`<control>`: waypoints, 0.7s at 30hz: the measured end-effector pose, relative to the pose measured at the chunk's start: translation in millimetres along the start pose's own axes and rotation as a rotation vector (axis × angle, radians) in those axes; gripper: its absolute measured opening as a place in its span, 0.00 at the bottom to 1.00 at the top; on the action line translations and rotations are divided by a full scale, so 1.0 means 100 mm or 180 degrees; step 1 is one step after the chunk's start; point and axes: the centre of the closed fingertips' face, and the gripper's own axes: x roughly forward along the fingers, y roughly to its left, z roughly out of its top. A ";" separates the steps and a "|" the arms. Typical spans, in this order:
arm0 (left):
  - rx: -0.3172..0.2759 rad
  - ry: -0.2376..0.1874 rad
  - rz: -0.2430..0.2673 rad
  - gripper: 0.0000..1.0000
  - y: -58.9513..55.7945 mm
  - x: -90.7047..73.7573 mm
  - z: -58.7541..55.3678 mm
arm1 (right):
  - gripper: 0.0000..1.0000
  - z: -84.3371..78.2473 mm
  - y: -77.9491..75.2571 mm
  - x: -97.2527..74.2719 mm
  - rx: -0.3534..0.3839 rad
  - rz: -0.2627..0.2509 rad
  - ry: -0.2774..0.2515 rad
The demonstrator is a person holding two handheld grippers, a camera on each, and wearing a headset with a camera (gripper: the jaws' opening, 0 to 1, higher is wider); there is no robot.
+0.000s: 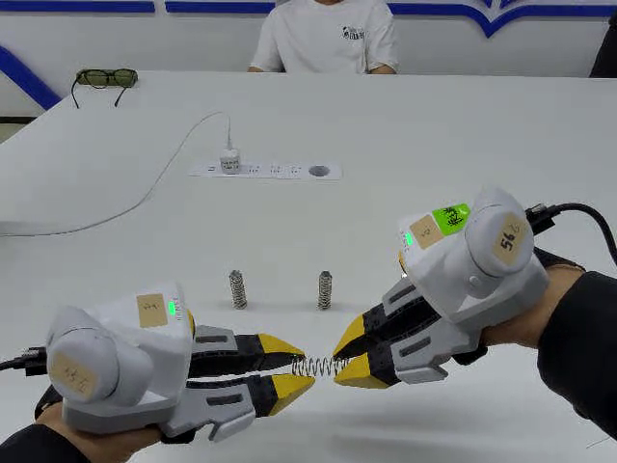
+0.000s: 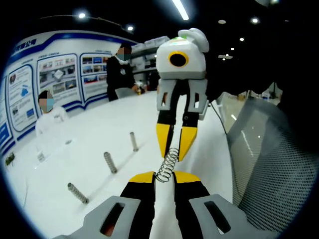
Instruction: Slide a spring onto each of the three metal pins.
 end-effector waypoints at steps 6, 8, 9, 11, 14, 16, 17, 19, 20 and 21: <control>0.0005 0.0005 -0.0015 0.13 -0.01 0.00 0.00 | 0.12 0.05 0.02 -0.04 -0.0020 -0.0007 -0.0001; 0.0007 0.0019 -0.0018 0.12 -0.01 0.00 -0.01 | 0.12 0.08 0.02 -0.06 -0.0028 -0.0014 -0.0015; 0.0010 0.0022 -0.0018 0.12 -0.01 0.00 -0.02 | 0.12 0.10 0.02 -0.07 -0.0032 -0.0013 -0.0027; 0.0007 0.0025 -0.0023 0.12 -0.02 0.00 -0.02 | 0.12 0.13 0.03 -0.08 -0.0040 -0.0020 -0.0044; 0.0006 0.0028 -0.0027 0.12 -0.02 0.01 -0.02 | 0.12 0.17 0.04 -0.08 -0.0063 -0.0034 -0.0049; 0.0006 0.0030 -0.0028 0.12 -0.02 0.01 -0.03 | 0.12 0.21 0.04 -0.09 -0.0074 -0.0043 -0.0066; 0.0005 0.0030 -0.0029 0.12 -0.02 0.01 -0.03 | 0.12 0.23 0.04 -0.09 -0.0079 -0.0047 -0.0079; 0.0001 0.0030 -0.0030 0.12 -0.02 0.01 -0.03 | 0.12 0.26 0.04 -0.09 -0.0091 -0.0049 -0.0098; -0.0003 0.0029 -0.0030 0.12 -0.02 0.01 -0.03 | 0.12 0.28 0.04 -0.09 -0.0101 -0.0051 -0.0109; -0.0005 0.0028 -0.0030 0.12 -0.02 0.01 -0.03 | 0.12 0.30 0.04 -0.09 -0.0108 -0.0052 -0.0118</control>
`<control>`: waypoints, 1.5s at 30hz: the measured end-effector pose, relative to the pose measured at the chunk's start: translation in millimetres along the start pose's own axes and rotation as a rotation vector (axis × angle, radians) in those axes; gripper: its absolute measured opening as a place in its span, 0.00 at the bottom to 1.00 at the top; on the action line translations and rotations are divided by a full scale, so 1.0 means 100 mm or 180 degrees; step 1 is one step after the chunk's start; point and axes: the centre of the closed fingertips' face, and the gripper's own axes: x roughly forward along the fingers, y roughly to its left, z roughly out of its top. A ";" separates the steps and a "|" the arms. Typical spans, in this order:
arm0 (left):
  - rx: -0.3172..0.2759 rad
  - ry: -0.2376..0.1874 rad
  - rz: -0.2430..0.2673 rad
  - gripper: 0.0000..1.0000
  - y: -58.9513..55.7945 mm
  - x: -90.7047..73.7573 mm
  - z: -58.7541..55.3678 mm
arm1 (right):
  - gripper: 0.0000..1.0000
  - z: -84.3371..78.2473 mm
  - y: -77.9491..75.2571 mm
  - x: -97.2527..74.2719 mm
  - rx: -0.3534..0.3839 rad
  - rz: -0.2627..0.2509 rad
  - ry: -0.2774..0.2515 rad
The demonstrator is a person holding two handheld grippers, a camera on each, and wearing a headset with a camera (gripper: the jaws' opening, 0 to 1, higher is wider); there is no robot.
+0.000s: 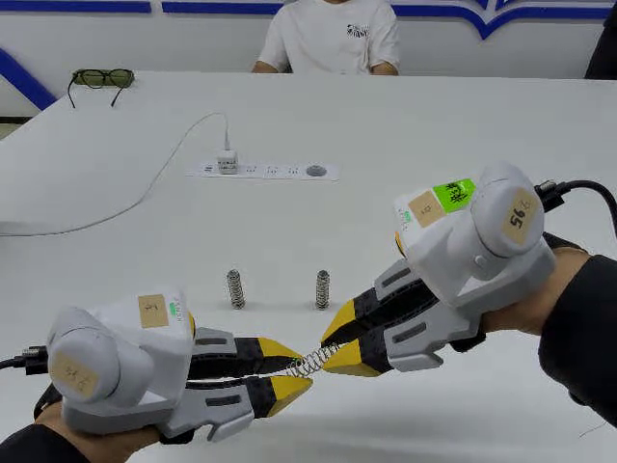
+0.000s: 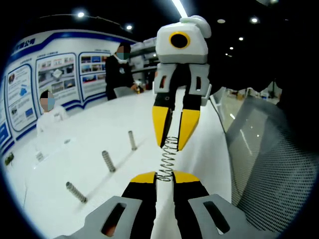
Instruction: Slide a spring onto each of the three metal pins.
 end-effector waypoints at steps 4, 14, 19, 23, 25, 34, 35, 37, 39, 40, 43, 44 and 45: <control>-0.0005 -0.0003 -0.0004 0.11 0.00 0.00 0.00 | 0.12 0.08 0.01 0.01 -0.0027 0.0006 -0.0051; -0.0022 -0.0029 -0.0005 0.11 -0.02 0.02 0.03 | 0.12 0.23 0.02 0.07 -0.0129 0.0019 -0.0129; -0.0049 -0.0032 -0.0008 0.11 -0.03 0.03 0.03 | 0.12 0.26 0.03 0.09 -0.0146 0.0030 -0.0145; -0.0082 -0.0048 0.0003 0.11 -0.02 0.02 0.02 | 0.12 0.25 0.02 0.09 -0.0155 0.0019 -0.0141; -0.0096 -0.0058 0.0010 0.11 -0.01 0.02 0.03 | 0.12 0.26 0.02 0.09 -0.0153 0.0014 -0.0145; -0.0119 -0.0088 0.0031 0.11 0.01 0.01 0.03 | 0.14 0.21 0.00 0.09 -0.0130 -0.0010 -0.0115; -0.0117 -0.0090 0.0033 0.11 0.01 0.01 0.03 | 0.14 0.21 0.00 0.08 -0.0124 -0.0014 -0.0120; -0.0120 -0.0102 0.0034 0.11 0.01 0.00 0.03 | 0.14 0.22 -0.01 0.08 -0.0113 -0.0024 -0.0146; -0.0125 -0.0106 0.0037 0.11 0.01 0.00 0.03 | 0.13 0.22 -0.01 0.07 -0.0103 -0.0033 -0.0161; -0.0126 -0.0109 0.0037 0.11 0.02 0.00 0.03 | 0.13 0.22 -0.01 0.07 -0.0099 -0.0032 -0.0165; -0.0123 -0.0105 0.0035 0.11 0.01 0.01 0.03 | 0.12 0.22 -0.02 0.07 -0.0089 -0.0041 -0.0178; -0.0125 -0.0106 0.0029 0.11 0.01 0.01 0.04 | 0.12 0.22 -0.01 0.07 -0.0082 -0.0036 -0.0191; -0.0124 -0.0103 0.0028 0.11 0.01 0.01 0.03 | 0.12 0.22 -0.01 0.07 -0.0077 -0.0035 -0.0195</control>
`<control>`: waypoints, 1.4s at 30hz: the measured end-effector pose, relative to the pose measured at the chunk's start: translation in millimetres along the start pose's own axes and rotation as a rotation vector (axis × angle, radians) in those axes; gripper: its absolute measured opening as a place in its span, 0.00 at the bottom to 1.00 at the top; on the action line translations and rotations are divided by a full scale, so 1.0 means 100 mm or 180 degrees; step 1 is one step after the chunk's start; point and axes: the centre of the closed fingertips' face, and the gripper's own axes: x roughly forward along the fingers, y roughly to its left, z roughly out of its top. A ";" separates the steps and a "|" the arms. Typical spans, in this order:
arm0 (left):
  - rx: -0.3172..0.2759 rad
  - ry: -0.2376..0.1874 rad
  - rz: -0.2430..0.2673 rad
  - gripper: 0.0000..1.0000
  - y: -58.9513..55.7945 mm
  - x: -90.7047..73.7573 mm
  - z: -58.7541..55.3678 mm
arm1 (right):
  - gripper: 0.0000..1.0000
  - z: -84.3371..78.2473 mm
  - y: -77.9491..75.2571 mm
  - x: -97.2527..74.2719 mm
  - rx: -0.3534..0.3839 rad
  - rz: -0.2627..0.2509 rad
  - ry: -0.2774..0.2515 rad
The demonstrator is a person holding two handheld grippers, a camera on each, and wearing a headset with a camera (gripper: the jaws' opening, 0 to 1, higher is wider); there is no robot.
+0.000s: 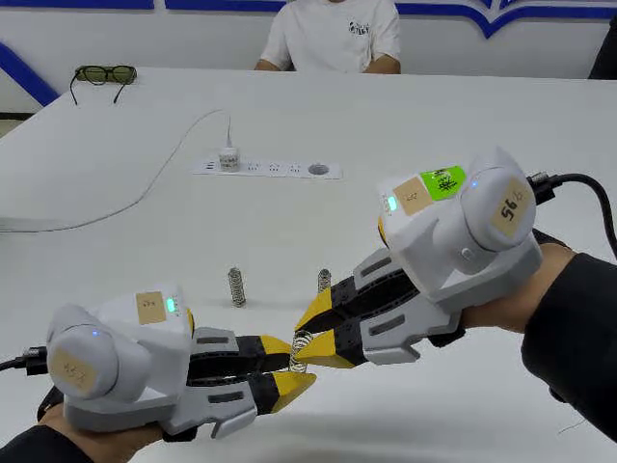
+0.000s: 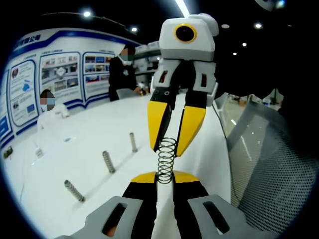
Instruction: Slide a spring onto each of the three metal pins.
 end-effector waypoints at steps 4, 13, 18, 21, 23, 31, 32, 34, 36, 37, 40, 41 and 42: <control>0.0010 0.0018 -0.0006 0.11 0.00 0.01 -0.01 | 0.12 -0.01 0.01 0.00 0.0015 0.0002 -0.0008; 0.0065 0.0004 0.0012 0.11 0.00 0.02 0.02 | 0.12 0.01 -0.01 -0.01 0.0007 -0.0024 -0.0015; 0.0062 -0.0001 0.0058 0.16 0.03 0.01 0.02 | 0.12 0.01 -0.03 -0.03 0.0041 -0.0047 -0.0024; 0.0044 -0.0009 0.0083 0.20 0.05 0.01 0.02 | 0.12 0.00 -0.04 -0.05 0.0054 -0.0073 -0.0015; 0.0021 -0.0016 0.0094 0.22 0.05 0.00 0.03 | 0.12 -0.01 -0.05 -0.06 0.0062 -0.0085 -0.0015; -0.0055 -0.0031 0.0160 0.31 0.10 -0.02 0.00 | 0.12 -0.07 -0.18 -0.18 0.0126 -0.0217 -0.0002; -0.0064 -0.0032 0.0169 0.33 0.11 -0.03 -0.01 | 0.12 -0.07 -0.19 -0.19 0.0133 -0.0236 -0.0004; -0.0089 -0.0035 0.0193 0.35 0.13 -0.04 -0.02 | 0.12 -0.10 -0.23 -0.24 0.0163 -0.0280 -0.0002; -0.0120 -0.0045 0.0221 0.38 0.15 -0.05 -0.02 | 0.12 -0.11 -0.27 -0.28 0.0180 -0.0325 0.0000; -0.0134 -0.0051 0.0229 0.39 0.16 -0.06 -0.02 | 0.12 -0.12 -0.28 -0.29 0.0188 -0.0339 -0.0001; -0.0173 -0.0079 0.0254 0.40 0.18 -0.07 -0.02 | 0.12 -0.15 -0.33 -0.35 0.0214 -0.0401 0.0003; -0.0182 -0.0082 0.0266 0.41 0.19 -0.08 -0.02 | 0.12 -0.16 -0.36 -0.38 0.0231 -0.0428 0.0002; -0.0188 -0.0081 0.0274 0.42 0.19 -0.08 -0.02 | 0.12 -0.17 -0.37 -0.40 0.0236 -0.0449 0.0000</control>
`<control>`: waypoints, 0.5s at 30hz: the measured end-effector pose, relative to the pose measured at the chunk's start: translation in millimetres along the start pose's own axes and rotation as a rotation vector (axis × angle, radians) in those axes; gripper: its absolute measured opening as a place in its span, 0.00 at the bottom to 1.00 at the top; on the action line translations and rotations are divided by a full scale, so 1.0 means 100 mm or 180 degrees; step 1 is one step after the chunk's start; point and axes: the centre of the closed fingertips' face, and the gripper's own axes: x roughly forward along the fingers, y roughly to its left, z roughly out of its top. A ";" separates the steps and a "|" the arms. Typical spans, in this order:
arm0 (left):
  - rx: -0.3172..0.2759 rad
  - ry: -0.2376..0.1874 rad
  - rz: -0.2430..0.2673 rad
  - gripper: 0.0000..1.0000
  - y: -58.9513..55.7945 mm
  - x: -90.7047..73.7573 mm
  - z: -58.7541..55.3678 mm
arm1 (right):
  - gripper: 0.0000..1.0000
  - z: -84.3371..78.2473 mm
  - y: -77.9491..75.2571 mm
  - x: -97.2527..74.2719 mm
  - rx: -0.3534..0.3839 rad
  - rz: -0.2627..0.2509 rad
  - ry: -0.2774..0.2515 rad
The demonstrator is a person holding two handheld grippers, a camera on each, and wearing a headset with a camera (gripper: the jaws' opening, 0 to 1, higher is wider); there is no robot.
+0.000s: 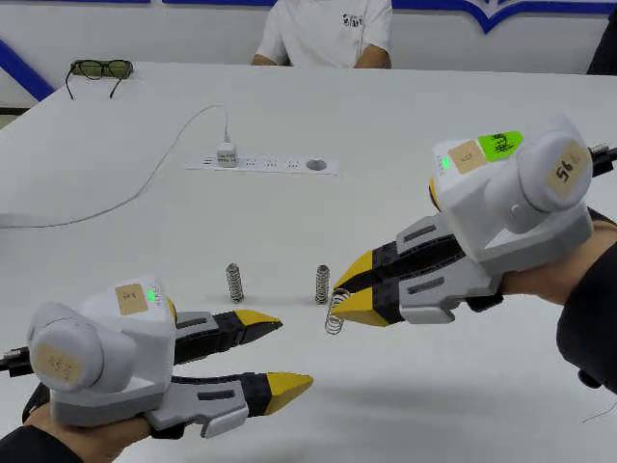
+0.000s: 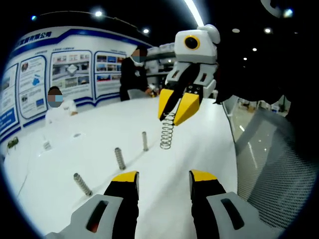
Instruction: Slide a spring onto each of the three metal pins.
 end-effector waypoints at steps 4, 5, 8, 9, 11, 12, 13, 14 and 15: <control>-0.0039 0.0021 0.0032 0.46 0.02 -0.01 -0.03 | 0.12 -0.02 -0.12 -0.09 0.0050 -0.0113 -0.0007; -0.0045 0.0024 0.0034 0.47 0.02 -0.01 -0.03 | 0.12 -0.03 -0.14 -0.11 0.0059 -0.0137 -0.0006; -0.0059 0.0023 0.0043 0.47 0.02 -0.01 -0.04 | 0.12 -0.05 -0.21 -0.18 0.0085 -0.0214 -0.0002; -0.0066 0.0024 0.0048 0.48 0.02 -0.01 -0.04 | 0.12 -0.06 -0.24 -0.21 0.0097 -0.0243 -0.0001; -0.0081 0.0024 0.0057 0.49 0.03 -0.01 -0.04 | 0.12 -0.08 -0.28 -0.24 0.0113 -0.0286 0.0005; -0.0091 0.0025 0.0063 0.50 0.03 -0.01 -0.05 | 0.12 -0.09 -0.31 -0.26 0.0127 -0.0320 0.0008; -0.0097 0.0029 0.0067 0.51 0.03 -0.01 -0.05 | 0.12 -0.10 -0.33 -0.27 0.0138 -0.0344 0.0012; -0.0101 0.0034 0.0070 0.51 0.04 -0.01 -0.05 | 0.12 -0.11 -0.35 -0.29 0.0148 -0.0372 0.0015; -0.0102 0.0034 0.0072 0.51 0.04 -0.01 -0.05 | 0.12 -0.11 -0.37 -0.31 0.0155 -0.0388 0.0017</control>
